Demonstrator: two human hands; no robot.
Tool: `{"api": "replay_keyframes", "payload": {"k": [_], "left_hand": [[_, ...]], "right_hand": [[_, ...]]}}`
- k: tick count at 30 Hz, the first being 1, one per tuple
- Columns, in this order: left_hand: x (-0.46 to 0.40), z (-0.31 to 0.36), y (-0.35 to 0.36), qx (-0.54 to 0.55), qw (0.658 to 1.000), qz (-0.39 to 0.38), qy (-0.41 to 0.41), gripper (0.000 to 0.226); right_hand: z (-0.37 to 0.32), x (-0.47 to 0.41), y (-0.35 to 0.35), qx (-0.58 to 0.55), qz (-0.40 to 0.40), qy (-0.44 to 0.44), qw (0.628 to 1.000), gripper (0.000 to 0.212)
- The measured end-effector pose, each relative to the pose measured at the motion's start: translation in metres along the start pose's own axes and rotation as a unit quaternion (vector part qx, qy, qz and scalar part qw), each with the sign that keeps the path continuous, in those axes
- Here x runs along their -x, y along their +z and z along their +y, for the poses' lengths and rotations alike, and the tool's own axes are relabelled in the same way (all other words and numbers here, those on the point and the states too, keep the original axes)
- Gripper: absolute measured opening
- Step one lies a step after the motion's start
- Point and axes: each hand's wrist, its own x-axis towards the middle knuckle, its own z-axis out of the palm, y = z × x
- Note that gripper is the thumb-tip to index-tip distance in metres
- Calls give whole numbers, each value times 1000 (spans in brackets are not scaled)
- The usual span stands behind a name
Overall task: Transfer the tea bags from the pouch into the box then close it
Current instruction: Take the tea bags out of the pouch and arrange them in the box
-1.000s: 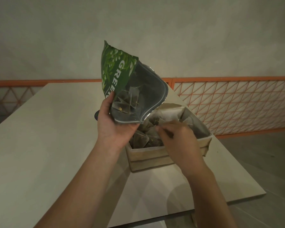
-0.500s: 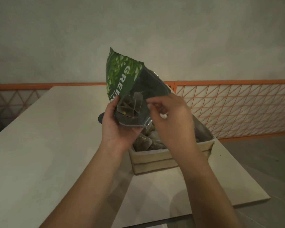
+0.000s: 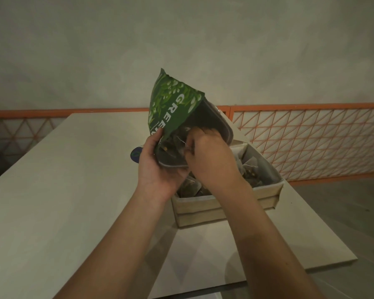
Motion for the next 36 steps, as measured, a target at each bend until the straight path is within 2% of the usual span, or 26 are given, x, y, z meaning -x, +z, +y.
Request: {"api": "replay_keyframes", "payload": {"k": [2,8,16,19,21,24,26,28,30,32,34,36], "left_hand": [[0,-1,2,-7,1000,2,7,42],[-1,1,7,9,1000,-12,10,49],[-4,-2,7,47,998,-35,3,46],[-5,-6,7,58,997,-46,-4,44],[-6,-9,8,64,997,-48,-6,44],[-8,-13,9,63,997,-50,-6,43],[-9,-14,9,64,997,-47,-7,43],[-10,-15,9,65,997,-46,-7,41],[-9,-17,9,68,997,-46,-8,40],[-9,-18,9,66,997,-48,-9,41],[-9,-18,9,63,997,-49,-8,41],[-9,-17,10,63,997,-44,-7,41]], "right_hand": [[4,3,-7,-61,38,3,997,7],[12,14,-30,-265,152,55,951,19],[46,29,-63,-385,190,124,895,9],[69,38,-61,-372,191,144,897,15],[84,46,-54,-338,174,157,912,23],[101,58,-41,-234,166,157,945,30],[107,66,-35,-161,155,148,963,25],[115,74,-27,-37,112,127,985,15],[119,79,-22,43,67,135,988,13],[118,82,-22,23,70,149,986,20],[113,84,-25,-16,110,141,984,20],[108,85,-26,-38,109,125,985,21]]}}
